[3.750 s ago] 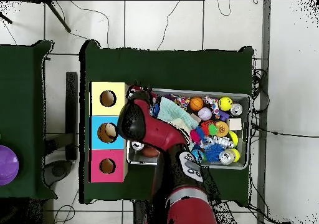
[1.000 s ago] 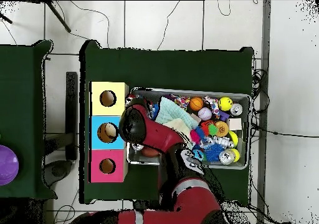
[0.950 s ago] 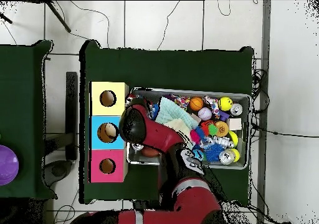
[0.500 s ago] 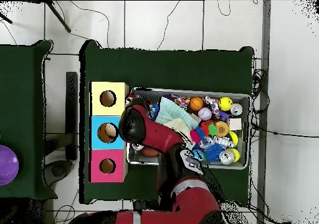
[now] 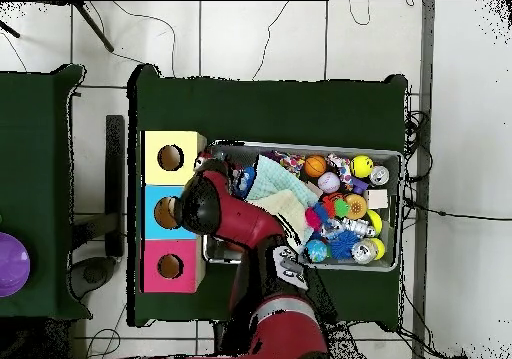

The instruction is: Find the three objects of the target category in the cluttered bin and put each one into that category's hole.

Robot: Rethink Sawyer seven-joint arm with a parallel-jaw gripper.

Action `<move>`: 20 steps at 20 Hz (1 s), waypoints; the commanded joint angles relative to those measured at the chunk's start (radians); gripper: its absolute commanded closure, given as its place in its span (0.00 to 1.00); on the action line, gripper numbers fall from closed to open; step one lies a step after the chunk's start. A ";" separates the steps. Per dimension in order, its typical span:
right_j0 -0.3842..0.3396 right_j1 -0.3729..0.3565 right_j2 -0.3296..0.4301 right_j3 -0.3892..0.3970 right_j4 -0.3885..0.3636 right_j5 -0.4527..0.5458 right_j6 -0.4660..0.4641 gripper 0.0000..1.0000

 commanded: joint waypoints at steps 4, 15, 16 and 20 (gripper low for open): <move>0.018 -0.038 0.064 0.131 0.045 0.059 0.288 0.00; -0.114 0.038 0.160 0.103 -0.070 -0.018 0.259 0.00; -0.143 0.039 0.183 0.111 -0.093 -0.017 0.255 0.00; -0.191 0.038 0.206 0.130 -0.152 -0.018 0.237 0.00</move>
